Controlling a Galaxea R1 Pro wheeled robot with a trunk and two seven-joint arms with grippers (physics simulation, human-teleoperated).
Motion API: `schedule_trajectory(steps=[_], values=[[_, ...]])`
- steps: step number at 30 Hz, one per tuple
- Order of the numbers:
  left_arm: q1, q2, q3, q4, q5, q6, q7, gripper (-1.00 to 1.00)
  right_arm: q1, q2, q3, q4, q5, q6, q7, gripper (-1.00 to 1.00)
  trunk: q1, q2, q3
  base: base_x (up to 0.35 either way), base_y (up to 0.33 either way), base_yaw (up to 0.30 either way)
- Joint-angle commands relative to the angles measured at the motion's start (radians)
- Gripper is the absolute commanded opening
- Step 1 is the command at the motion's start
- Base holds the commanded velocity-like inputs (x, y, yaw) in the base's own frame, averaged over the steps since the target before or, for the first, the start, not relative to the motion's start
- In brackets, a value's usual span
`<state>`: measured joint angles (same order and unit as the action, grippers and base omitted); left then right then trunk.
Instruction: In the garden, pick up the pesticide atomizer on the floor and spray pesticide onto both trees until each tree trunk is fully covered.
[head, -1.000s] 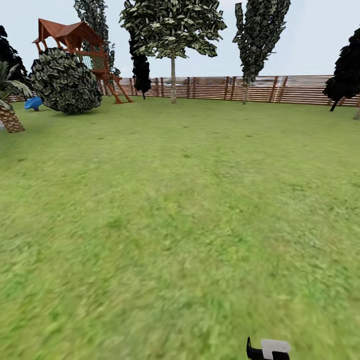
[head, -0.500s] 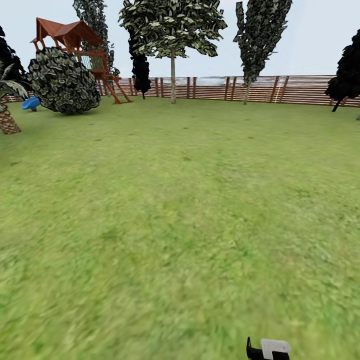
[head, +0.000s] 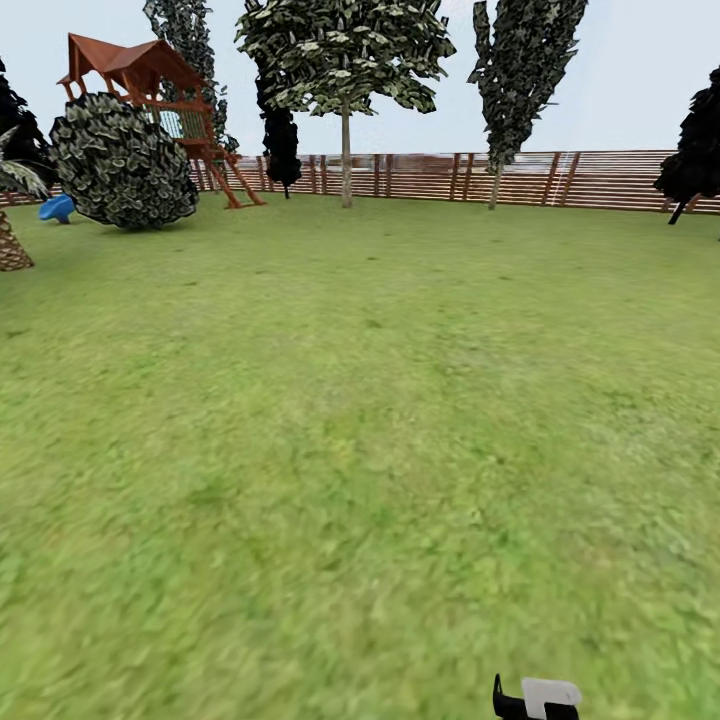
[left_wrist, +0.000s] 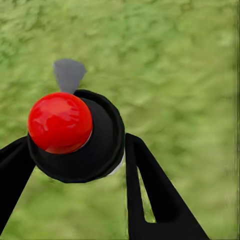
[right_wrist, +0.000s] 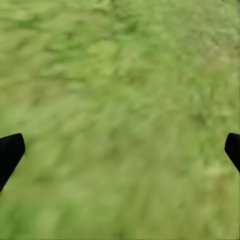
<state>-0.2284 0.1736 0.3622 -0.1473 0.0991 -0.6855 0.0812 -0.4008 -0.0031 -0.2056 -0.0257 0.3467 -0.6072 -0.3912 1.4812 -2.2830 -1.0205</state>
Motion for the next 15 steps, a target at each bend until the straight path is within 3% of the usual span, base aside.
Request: schedule_trajectory(steps=[1, 9, 15], values=[[0.000, -0.001, 0.000, 0.000, -0.002, -0.003, 0.000, -1.00, 0.000, 0.000, 0.000, 0.000, 0.000, 0.000, 0.000, 1.00, 0.000, 0.000, 0.000, 0.337, 0.000, 0.000], [0.001, 0.009, 0.004, 0.004, 0.004, -0.009, 0.000, -1.00, 0.000, 0.000, 0.000, 0.000, 0.000, 0.000, 0.000, 1.00, 0.000, 0.000, 0.000, 0.337, 0.000, 0.000], [0.001, 0.001, -0.001, 0.013, -0.004, -0.009, 0.000, -1.00, 0.000, 0.000, 0.000, 0.000, 0.000, 0.000, 0.000, 1.00, 0.000, 0.000, 0.000, 0.337, 0.000, 0.000]])
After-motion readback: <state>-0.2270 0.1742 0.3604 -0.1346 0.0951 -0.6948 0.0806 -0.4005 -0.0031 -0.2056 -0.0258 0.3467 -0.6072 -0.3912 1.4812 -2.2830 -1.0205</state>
